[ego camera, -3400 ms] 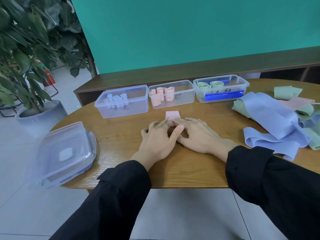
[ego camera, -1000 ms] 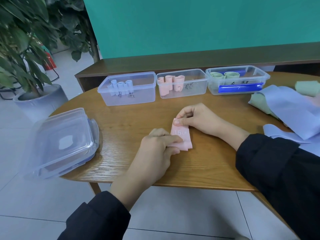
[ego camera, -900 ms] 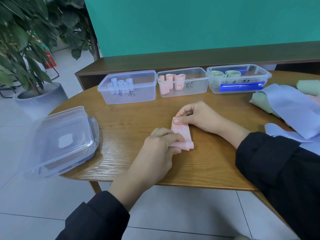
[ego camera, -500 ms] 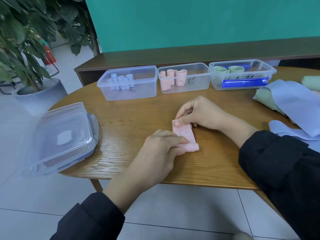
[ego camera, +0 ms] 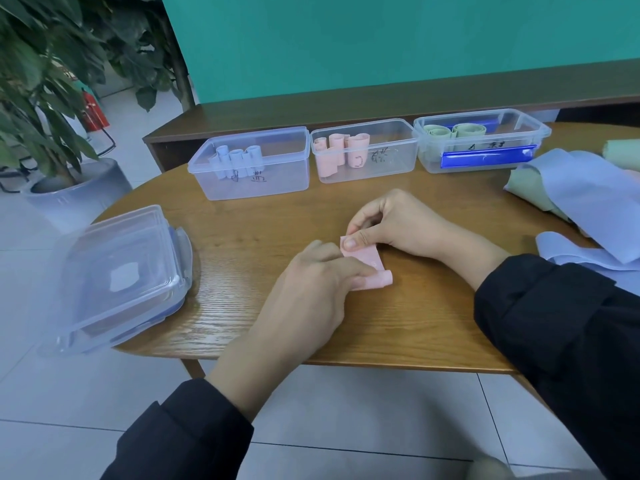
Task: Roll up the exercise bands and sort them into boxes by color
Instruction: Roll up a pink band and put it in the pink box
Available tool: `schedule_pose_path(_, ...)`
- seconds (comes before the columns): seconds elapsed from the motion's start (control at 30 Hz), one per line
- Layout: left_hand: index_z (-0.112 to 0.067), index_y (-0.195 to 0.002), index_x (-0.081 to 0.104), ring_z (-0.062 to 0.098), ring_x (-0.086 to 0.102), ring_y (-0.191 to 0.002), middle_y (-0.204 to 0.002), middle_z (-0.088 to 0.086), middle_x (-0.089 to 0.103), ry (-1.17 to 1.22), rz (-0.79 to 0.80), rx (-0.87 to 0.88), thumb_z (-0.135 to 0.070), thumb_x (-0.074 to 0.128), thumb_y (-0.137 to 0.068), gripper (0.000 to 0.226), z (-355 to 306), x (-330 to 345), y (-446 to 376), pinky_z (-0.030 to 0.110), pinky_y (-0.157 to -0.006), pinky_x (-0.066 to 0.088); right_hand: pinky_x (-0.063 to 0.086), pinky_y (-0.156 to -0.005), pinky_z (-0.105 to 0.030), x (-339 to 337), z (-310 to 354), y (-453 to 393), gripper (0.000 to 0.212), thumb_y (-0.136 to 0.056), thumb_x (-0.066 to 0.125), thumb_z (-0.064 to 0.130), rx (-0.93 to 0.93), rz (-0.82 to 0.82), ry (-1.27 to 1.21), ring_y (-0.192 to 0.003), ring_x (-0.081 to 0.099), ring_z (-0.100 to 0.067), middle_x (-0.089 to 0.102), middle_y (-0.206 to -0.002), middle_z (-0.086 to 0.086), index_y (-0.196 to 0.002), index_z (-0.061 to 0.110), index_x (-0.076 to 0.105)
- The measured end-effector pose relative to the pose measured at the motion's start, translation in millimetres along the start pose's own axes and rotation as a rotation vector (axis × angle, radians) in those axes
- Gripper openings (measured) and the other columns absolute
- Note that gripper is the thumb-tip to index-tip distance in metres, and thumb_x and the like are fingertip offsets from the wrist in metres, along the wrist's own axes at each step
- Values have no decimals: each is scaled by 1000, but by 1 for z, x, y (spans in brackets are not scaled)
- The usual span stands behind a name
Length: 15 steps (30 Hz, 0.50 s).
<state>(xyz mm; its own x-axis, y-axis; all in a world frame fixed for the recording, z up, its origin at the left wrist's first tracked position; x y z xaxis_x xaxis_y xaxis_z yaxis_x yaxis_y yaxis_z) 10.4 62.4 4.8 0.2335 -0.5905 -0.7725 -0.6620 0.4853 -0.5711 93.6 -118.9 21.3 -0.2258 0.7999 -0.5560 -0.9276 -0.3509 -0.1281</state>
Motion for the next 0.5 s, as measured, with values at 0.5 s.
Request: schedule_pose_path(0.5, -50, -133, 58, 17, 39, -100, -109, -5, 32, -266, 149, -144, -57, 23, -104, 46, 2, 4, -7, 40, -83, 37, 50, -73, -19, 1, -2, 1, 18, -76, 86, 28, -5, 2, 15, -74, 66, -9, 77, -80, -4, -88, 16, 81)
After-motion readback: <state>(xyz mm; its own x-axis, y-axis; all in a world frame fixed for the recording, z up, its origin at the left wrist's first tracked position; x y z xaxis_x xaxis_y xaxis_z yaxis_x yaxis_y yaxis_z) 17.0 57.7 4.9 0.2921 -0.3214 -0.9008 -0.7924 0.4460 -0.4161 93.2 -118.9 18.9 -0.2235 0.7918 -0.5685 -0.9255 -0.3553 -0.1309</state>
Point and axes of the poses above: each hand's wrist, its own y-axis away from the middle knuckle, its own x-axis out of the palm, z = x × y, the point moved 2 cm from there along -y, towards the middle knuckle
